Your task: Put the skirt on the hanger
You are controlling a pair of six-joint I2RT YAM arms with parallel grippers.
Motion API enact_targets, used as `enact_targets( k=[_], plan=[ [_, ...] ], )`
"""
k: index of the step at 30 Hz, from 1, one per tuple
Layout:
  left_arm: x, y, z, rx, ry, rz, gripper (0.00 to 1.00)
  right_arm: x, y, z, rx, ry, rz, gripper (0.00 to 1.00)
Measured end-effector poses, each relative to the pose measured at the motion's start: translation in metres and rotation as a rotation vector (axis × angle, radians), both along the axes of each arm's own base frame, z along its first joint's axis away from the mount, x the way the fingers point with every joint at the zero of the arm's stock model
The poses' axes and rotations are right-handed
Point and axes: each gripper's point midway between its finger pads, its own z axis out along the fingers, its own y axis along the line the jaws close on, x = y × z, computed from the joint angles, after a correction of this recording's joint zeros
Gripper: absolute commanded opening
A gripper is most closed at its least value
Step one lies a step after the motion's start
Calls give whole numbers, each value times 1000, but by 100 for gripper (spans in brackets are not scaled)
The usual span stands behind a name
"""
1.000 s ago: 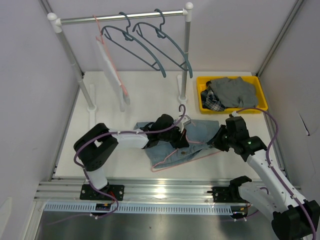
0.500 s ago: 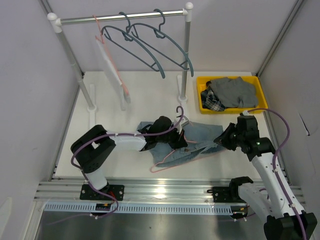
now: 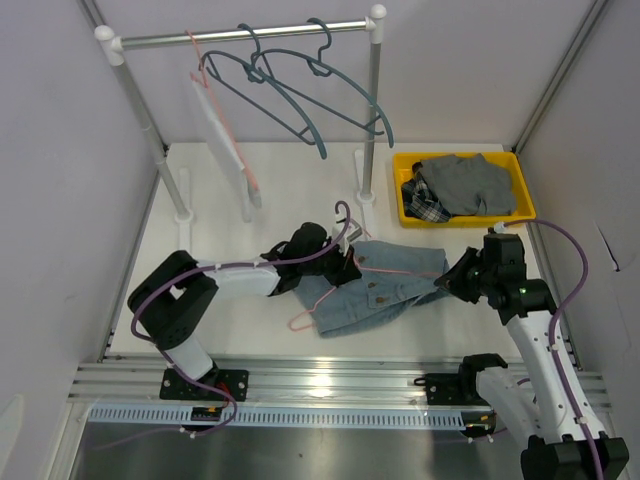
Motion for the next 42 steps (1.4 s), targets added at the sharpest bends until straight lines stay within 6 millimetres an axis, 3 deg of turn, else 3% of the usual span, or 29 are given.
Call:
enact_targets(
  k=[8,13,16,19,22,25,31,32,37,42],
  plan=[
    [16,16,-7,40,-13,40,0,2,-10,-3,-17,5,-20,11],
    [28,16,5,42,-33,48,0,-3,-11,-15,-24,31,-18,18],
    [37,13,17,32,-62,47,0,-6,-12,-27,-26,58,-22,30],
    [38,13,19,31,-70,47,0,-10,-12,-35,-25,78,-23,55],
    [38,13,18,32,-70,49,0,-11,-12,-36,-40,72,-17,64],
    [39,13,18,33,-70,50,0,-12,-6,-35,-80,56,19,67],
    [36,11,18,36,-71,46,0,-15,31,-32,-154,-19,161,63],
    [35,11,17,38,-68,44,0,-16,44,-31,-163,-44,206,55],
    [35,9,19,38,-59,44,0,-23,108,-37,-205,-144,420,55],
    [34,10,19,45,-52,44,0,-44,167,-69,-303,-182,635,56]
  ],
)
